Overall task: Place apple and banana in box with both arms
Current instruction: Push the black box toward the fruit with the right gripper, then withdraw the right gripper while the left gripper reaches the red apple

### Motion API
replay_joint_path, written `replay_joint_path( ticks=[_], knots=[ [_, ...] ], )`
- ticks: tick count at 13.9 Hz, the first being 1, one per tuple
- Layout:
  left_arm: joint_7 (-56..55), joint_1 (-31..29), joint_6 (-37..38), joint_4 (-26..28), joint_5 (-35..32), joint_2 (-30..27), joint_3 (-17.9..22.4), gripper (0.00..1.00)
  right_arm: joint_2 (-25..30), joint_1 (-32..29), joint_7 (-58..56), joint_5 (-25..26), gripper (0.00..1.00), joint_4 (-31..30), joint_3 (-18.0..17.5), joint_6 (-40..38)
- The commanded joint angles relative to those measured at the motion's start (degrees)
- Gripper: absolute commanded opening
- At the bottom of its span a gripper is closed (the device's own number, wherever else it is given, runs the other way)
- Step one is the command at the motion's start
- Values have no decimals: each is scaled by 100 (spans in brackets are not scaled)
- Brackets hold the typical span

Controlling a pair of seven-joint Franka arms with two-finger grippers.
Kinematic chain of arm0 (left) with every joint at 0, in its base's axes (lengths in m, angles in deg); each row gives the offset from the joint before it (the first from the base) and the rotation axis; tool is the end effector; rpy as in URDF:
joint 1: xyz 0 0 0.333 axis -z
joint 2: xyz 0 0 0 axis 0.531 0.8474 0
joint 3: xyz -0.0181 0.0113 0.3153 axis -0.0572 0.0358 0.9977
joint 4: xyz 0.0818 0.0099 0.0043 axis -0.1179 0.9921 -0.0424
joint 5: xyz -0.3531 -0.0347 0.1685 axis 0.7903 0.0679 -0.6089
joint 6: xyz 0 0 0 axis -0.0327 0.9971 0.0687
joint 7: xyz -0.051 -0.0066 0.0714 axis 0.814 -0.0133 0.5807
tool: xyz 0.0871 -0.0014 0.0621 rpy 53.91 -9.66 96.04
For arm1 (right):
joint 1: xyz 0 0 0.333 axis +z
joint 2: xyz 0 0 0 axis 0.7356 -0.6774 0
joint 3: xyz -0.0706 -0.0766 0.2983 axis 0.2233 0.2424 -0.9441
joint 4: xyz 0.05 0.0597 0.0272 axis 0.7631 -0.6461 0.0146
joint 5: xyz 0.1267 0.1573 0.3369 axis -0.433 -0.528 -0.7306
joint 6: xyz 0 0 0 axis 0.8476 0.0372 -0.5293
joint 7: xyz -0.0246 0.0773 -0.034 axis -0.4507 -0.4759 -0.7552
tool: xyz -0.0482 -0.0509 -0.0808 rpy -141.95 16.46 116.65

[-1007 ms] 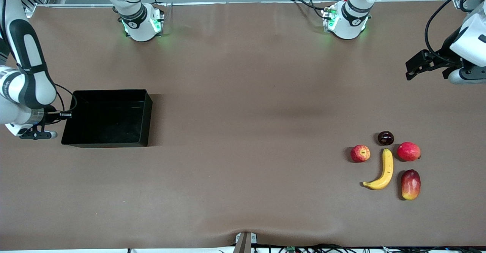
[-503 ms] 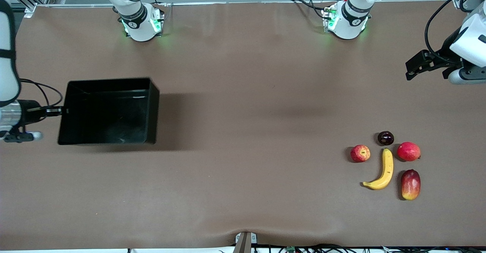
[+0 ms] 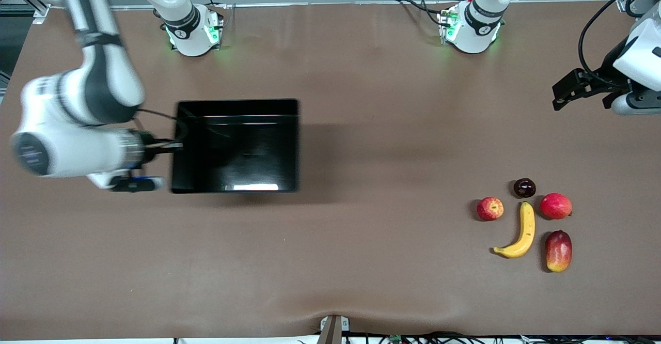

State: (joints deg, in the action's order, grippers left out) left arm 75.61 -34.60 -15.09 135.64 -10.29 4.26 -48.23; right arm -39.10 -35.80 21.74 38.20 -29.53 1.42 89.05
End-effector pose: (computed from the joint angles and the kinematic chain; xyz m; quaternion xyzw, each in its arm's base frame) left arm 0.5509 -0.0608 0.6493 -0.9997 -0.0057 -0.0172 0.0171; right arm 0.6011 0.1592 0.4101 -0.9787 0.0128 0.1867 0.0844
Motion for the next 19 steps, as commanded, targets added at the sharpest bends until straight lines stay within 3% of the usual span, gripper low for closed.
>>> replay_joint_path(
  ticks=[1, 4, 7, 8, 12, 14, 15, 16, 19],
  knots=[
    [-58, -11, -90, -25, 15, 40, -9, 100, -53, 810, 1063, -233, 0, -30, 68, 696],
    [-49, -37, -90, -7, 6, 49, -9, 100, -474, 1497, 1926, -269, 0, -12, 59, 1567],
    [-49, -46, -99, 1, 6, 110, 0, 100, -948, 1875, 2130, -1188, 0, -3, 68, 2366],
    [-49, -46, -108, 1, 6, 128, 0, 100, -1089, 2007, 2139, -1287, 0, -3, 68, 2639],
    [-49, -46, -134, 80, 6, 128, 0, 100, -1555, 2385, 2157, -1209, 0, -29, 77, 3484],
    [-58, -38, -143, 81, 6, 137, 0, 100, -1626, 2395, 2166, -1261, 0, -30, 77, 3494],
    [-58, -37, -152, 81, 6, 137, 0, 100, -1627, 2386, 2166, -1262, 54, -12, 77, 3503],
    [-58, -37, -204, 89, 6, 172, 0, 100, -1618, 2378, 2139, -1201, 100, -21, 85, 3494],
    [-58, -38, -239, 89, 6, 216, 0, 100, -1329, 2299, 2139, -1192, 100, 5, 138, 3136]
  ],
)
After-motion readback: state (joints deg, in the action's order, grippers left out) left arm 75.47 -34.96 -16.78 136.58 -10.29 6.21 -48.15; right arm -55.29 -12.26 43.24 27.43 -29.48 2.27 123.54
